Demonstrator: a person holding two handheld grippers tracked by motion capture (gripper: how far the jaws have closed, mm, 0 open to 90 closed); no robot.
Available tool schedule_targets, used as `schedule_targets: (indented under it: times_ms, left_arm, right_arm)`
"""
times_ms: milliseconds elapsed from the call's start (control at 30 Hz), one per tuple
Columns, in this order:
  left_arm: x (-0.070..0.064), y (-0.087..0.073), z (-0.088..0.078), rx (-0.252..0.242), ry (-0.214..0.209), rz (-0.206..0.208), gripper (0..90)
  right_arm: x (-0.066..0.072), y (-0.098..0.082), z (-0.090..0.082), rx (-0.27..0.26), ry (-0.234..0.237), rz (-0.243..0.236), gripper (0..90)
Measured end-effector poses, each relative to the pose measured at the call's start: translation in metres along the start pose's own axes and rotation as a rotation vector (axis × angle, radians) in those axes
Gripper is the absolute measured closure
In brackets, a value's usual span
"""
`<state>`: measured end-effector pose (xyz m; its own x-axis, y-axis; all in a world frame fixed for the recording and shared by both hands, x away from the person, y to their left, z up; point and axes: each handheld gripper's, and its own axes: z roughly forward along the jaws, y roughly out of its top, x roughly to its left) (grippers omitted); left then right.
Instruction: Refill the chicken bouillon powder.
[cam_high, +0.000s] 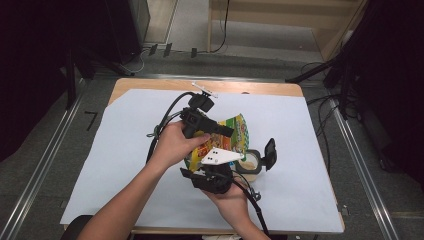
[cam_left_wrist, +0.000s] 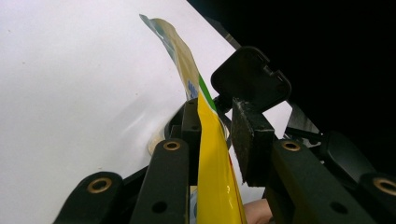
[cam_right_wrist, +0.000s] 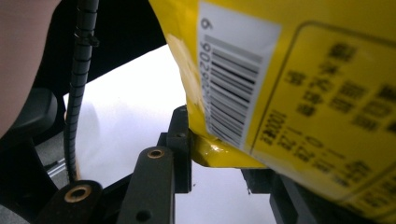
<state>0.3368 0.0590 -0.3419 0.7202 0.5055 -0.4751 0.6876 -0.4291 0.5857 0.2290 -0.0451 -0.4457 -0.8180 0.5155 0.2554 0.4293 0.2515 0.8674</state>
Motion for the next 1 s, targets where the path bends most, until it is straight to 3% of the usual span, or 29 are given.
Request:
schedule_targets:
  times_ms: [1000]
  left_arm:
    - [-0.0016, 0.0037, 0.0064, 0.022, -0.014, 0.000, 75.9]
  right_arm:
    - [0.0011, -0.0017, -0.0047, -0.006, -0.001, 0.034, 69.6]
